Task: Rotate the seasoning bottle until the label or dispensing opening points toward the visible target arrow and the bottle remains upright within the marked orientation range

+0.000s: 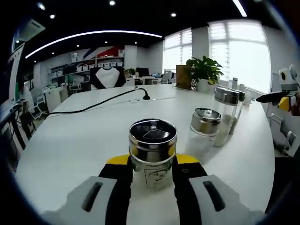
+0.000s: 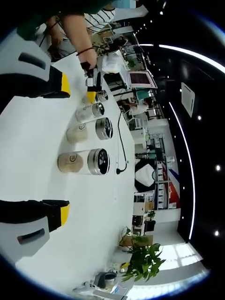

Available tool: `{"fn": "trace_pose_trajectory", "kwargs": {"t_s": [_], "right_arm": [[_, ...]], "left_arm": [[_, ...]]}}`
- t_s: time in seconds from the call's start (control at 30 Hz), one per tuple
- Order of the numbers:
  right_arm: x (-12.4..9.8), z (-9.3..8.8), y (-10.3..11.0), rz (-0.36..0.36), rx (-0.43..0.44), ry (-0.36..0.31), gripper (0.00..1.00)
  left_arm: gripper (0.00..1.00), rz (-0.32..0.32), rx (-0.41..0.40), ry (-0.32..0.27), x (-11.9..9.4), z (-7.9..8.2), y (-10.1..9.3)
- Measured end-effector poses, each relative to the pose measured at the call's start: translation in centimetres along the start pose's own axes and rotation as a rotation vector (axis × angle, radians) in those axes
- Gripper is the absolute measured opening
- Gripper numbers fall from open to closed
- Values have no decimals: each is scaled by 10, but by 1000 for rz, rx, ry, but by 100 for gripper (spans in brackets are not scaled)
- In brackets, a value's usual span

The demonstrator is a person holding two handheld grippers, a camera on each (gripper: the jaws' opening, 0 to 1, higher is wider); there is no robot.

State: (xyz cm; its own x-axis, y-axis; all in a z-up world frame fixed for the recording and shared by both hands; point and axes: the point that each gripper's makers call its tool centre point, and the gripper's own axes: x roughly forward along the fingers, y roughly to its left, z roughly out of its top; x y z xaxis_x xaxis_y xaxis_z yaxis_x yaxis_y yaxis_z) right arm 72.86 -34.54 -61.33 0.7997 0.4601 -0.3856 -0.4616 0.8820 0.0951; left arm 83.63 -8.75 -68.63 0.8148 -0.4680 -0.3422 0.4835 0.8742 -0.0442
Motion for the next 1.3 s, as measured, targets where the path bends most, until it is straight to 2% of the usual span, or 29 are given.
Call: {"fn": "trace_pose_trajectory", "kwargs": {"t_s": [0.27, 0.63, 1.1, 1.3], "right_arm": [[1, 0, 1, 2, -1, 2, 91], [2, -4, 2, 4, 9, 10, 91], [3, -5, 2, 2, 17, 19, 90], [2, -5, 3, 4, 20, 19, 90]], "left_arm": [[35, 93, -46, -21, 0, 0, 3], [35, 160, -66, -40, 0, -1, 6], [35, 201, -71, -41, -1, -2, 5], [35, 199, -67, -37, -1, -2, 3]]}}
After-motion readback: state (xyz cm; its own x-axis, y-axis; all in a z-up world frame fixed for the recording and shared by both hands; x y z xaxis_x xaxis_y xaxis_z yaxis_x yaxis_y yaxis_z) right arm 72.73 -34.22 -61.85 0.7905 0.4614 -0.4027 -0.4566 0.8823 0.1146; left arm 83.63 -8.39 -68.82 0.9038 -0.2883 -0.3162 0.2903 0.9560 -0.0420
